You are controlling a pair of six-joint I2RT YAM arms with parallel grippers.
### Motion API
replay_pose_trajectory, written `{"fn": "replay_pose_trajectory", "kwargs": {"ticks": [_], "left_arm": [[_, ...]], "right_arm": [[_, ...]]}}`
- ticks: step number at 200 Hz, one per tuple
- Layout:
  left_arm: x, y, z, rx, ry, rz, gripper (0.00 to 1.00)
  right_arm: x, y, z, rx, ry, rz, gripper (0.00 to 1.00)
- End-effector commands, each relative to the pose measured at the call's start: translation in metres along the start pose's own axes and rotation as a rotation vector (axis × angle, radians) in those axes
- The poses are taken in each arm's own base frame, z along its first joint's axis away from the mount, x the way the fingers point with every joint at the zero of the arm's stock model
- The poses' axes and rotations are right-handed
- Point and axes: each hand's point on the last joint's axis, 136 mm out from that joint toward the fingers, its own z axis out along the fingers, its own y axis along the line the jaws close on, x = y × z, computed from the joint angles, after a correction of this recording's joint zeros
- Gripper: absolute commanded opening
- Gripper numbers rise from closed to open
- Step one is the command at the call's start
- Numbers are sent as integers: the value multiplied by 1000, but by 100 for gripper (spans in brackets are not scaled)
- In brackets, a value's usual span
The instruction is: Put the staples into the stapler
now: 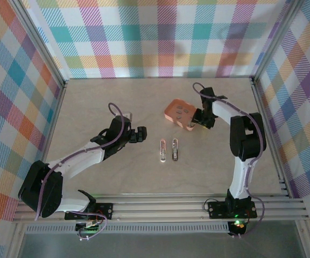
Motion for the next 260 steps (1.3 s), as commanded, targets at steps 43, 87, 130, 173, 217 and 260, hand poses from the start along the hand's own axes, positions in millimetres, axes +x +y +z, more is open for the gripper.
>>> {"fn": "replay_pose_trajectory", "kwargs": {"ticks": [43, 87, 130, 173, 217, 260], "left_arm": [[-11, -6, -4, 32, -9, -15, 100], [-10, -7, -5, 42, -9, -18, 100], [-7, -8, -6, 53, -2, -23, 100], [-7, -8, -4, 51, 1, -34, 100], [-12, -11, -3, 55, -3, -42, 100], [-13, -9, -5, 42, -3, -35, 100]], "right_arm": [[51, -38, -33, 75, 43, -28, 51], [100, -61, -46, 67, 79, 24, 51], [111, -55, -85, 5, 27, -50, 51], [103, 2, -111, -152, -23, -330, 52], [105, 31, -83, -128, 46, -518, 55], [103, 31, -56, -102, 92, -550, 54]]}}
